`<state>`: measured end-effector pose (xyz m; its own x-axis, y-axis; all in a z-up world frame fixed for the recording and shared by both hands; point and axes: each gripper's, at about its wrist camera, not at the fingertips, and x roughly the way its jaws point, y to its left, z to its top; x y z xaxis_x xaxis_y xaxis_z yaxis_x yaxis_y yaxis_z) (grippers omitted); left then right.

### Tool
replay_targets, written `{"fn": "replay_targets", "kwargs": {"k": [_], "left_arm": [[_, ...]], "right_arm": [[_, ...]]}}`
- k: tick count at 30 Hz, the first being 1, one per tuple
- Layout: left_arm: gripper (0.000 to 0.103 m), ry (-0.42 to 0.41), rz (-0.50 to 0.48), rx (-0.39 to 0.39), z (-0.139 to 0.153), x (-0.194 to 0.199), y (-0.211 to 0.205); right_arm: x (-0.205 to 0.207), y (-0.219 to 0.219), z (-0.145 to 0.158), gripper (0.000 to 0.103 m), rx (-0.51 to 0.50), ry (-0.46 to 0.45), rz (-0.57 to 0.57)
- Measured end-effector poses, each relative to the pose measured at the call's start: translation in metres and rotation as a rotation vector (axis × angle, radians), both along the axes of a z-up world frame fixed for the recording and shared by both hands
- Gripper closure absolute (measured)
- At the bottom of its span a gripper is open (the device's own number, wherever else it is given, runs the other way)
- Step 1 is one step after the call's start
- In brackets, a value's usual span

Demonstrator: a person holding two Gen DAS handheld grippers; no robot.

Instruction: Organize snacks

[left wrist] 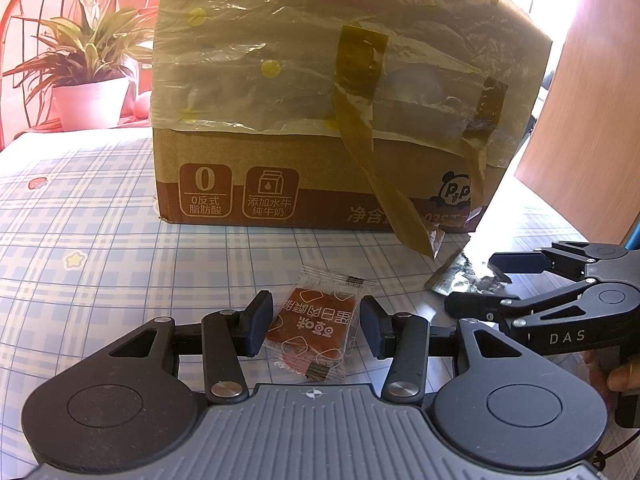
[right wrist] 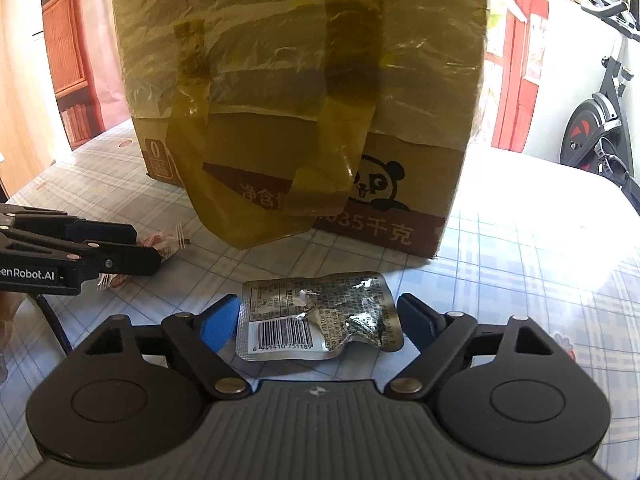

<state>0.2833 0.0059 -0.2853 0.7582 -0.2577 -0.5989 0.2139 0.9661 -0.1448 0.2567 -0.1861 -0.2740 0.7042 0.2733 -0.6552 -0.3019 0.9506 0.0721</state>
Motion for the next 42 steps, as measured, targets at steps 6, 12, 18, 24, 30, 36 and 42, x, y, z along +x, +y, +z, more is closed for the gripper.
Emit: {"fn": "replay_targets", "kwargs": {"k": [6, 12, 18, 24, 30, 36, 42], "left_arm": [[0.053, -0.001, 0.000, -0.007, 0.000, 0.000, 0.000], [0.056, -0.003, 0.011, -0.043, -0.001, 0.000, 0.006], [0.061, -0.007, -0.001, -0.033, 0.001, -0.002, 0.006], [0.091, -0.027, -0.023, -0.025, 0.013, -0.005, 0.006], [0.090, -0.005, -0.014, -0.020, 0.015, -0.006, 0.012], [0.044, 0.001, -0.009, -0.017, 0.019, -0.008, 0.019], [0.044, 0.045, -0.030, -0.012, 0.012, -0.007, 0.020]], "right_arm": [[-0.005, -0.006, 0.003, 0.036, 0.032, -0.019, 0.000], [-0.008, -0.004, 0.003, 0.056, 0.027, -0.039, 0.008], [-0.013, 0.002, 0.005, 0.056, 0.004, -0.067, 0.014], [-0.017, -0.001, 0.009, 0.074, 0.019, -0.084, -0.004], [-0.017, 0.003, 0.017, 0.067, 0.001, -0.058, -0.008], [-0.016, 0.015, 0.013, 0.031, -0.092, -0.041, 0.017], [-0.019, 0.021, 0.010, 0.031, -0.042, 0.066, 0.046]]}}
